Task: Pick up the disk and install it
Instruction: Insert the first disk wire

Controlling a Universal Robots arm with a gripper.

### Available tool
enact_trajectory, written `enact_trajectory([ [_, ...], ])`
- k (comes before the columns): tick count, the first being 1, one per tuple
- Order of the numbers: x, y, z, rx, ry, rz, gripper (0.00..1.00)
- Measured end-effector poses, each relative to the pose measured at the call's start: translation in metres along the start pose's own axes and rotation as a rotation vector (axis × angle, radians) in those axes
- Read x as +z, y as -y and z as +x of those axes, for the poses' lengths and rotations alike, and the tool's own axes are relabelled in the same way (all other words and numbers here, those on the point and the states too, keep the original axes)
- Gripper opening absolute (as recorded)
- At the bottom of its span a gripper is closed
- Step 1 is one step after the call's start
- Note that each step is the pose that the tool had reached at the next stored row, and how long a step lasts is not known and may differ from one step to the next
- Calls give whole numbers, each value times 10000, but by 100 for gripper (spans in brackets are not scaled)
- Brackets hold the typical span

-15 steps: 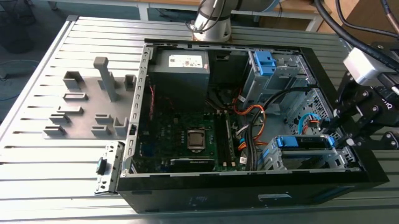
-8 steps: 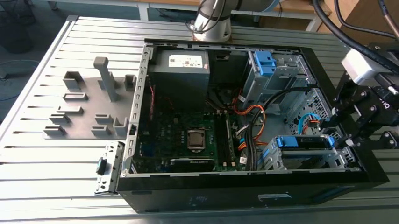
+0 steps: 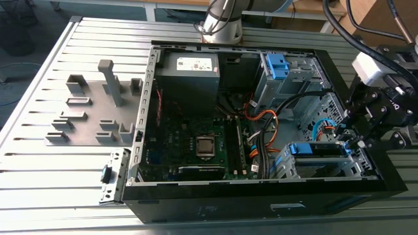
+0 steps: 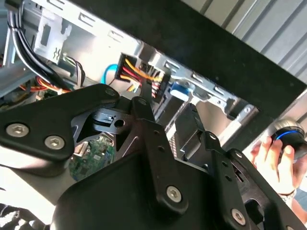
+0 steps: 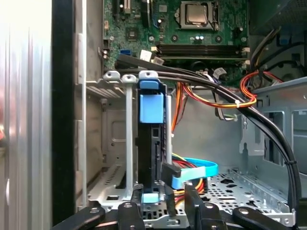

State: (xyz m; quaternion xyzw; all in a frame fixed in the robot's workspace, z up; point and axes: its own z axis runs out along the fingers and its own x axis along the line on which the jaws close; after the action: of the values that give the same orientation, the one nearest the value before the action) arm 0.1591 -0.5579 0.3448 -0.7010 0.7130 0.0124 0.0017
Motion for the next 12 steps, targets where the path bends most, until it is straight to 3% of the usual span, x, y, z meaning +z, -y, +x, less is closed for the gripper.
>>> enact_trajectory([
  [5, 51, 50, -20, -2, -7, -7, 47],
  [12, 65, 52, -20, -2, -18, -7, 47],
])
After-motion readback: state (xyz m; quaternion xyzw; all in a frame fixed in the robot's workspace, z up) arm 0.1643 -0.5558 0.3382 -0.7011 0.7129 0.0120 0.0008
